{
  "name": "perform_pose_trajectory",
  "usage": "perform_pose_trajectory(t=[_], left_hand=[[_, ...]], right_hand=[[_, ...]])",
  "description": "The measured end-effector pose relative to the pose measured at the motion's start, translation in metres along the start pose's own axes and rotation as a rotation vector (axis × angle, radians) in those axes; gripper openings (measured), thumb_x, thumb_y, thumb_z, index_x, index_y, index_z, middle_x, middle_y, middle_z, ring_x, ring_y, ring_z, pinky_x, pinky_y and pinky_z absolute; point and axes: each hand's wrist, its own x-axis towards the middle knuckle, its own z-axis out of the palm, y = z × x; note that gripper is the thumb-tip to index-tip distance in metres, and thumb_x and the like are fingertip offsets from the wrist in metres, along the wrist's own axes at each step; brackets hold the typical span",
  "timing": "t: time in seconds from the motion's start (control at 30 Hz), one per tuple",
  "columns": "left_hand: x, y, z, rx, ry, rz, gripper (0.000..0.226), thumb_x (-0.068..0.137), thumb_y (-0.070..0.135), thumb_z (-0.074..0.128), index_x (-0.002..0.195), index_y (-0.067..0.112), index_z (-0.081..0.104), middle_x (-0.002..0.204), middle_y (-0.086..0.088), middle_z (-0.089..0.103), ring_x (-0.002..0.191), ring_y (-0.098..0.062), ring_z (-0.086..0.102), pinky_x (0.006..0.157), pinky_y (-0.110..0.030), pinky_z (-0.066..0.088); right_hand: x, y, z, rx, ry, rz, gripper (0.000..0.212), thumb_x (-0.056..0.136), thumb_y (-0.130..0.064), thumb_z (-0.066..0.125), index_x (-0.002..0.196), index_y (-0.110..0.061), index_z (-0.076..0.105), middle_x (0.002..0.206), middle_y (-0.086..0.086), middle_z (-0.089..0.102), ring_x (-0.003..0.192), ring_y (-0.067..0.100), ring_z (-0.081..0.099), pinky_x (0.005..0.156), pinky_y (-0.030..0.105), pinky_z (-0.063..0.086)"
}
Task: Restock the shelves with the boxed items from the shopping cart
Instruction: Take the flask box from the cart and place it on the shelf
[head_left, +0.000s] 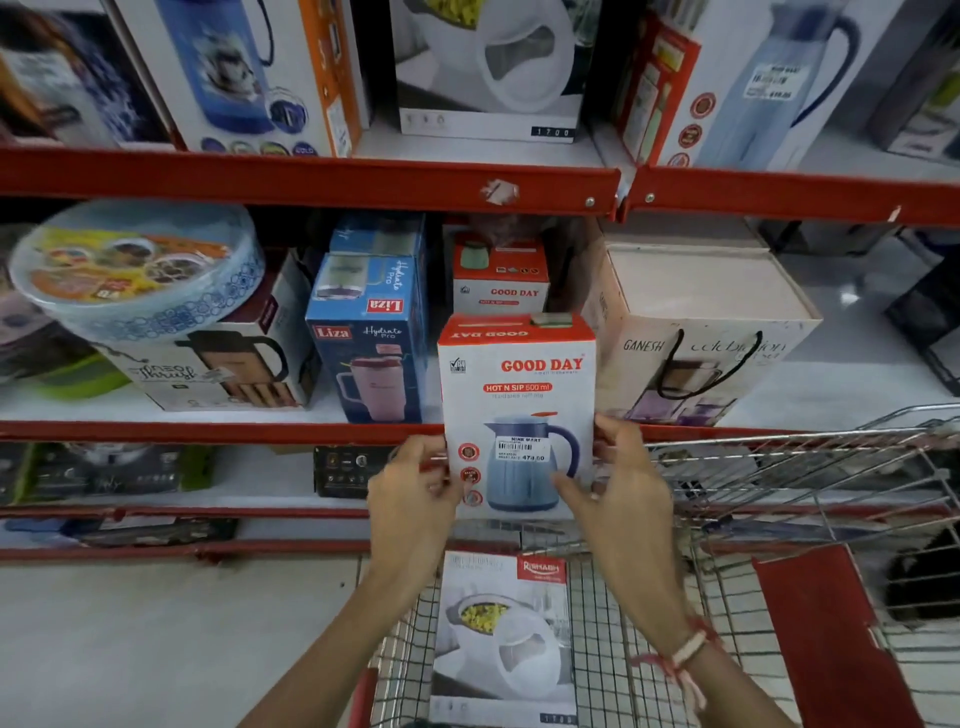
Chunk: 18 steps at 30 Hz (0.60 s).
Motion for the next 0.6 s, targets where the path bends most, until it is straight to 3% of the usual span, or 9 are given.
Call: perform_pose_trajectory(t=[0.1,0.2,0.37,0.6], left_hand=[[0.039,-0.006,0.020,0.050,0.088,0.027,0.034,0.074,0.002,0.074,0.102,0.009,0.056,0.101,-0.008,0.072,0.089,-0.018,0.070,0.078,-0.036,0.061],[0.078,-0.016,0.039,0.120,0.147,0.079,0.030,0.076,0.003,0.072,0.095,0.008,0.050,0.098,-0.012,0.071,0.089,-0.022,0.070,0.077,-0.040,0.061],[0.123,-0.037,0.060,0.243,0.157,0.098,0.027,0.077,0.000,0.069,0.090,0.009,0.047,0.090,-0.011,0.070,0.084,-0.024,0.069,0.074,-0.039,0.060],[0.142,-0.055,0.072,0.264,0.117,0.062,0.026,0.079,-0.001,0.065,0.094,0.008,0.046,0.097,-0.013,0.068,0.090,-0.026,0.067,0.078,-0.037,0.059]], right_hand=[[0.036,0.002,0.023,0.046,0.071,-0.041,0.054,0.076,-0.021,0.079,0.119,-0.014,0.046,0.118,0.005,0.064,0.102,0.018,0.064,0.082,0.028,0.057],[0.071,0.016,0.051,0.054,0.096,-0.051,0.047,0.079,-0.029,0.075,0.112,-0.012,0.047,0.115,0.007,0.064,0.094,0.017,0.065,0.068,0.018,0.052],[0.107,0.055,0.093,0.113,0.085,-0.004,0.047,0.078,-0.037,0.074,0.108,-0.020,0.042,0.114,0.007,0.064,0.096,0.022,0.067,0.070,0.045,0.061],[0.120,0.073,0.114,0.076,0.071,-0.030,0.046,0.079,-0.031,0.075,0.111,-0.013,0.046,0.115,0.009,0.059,0.098,0.022,0.064,0.075,0.042,0.061]])
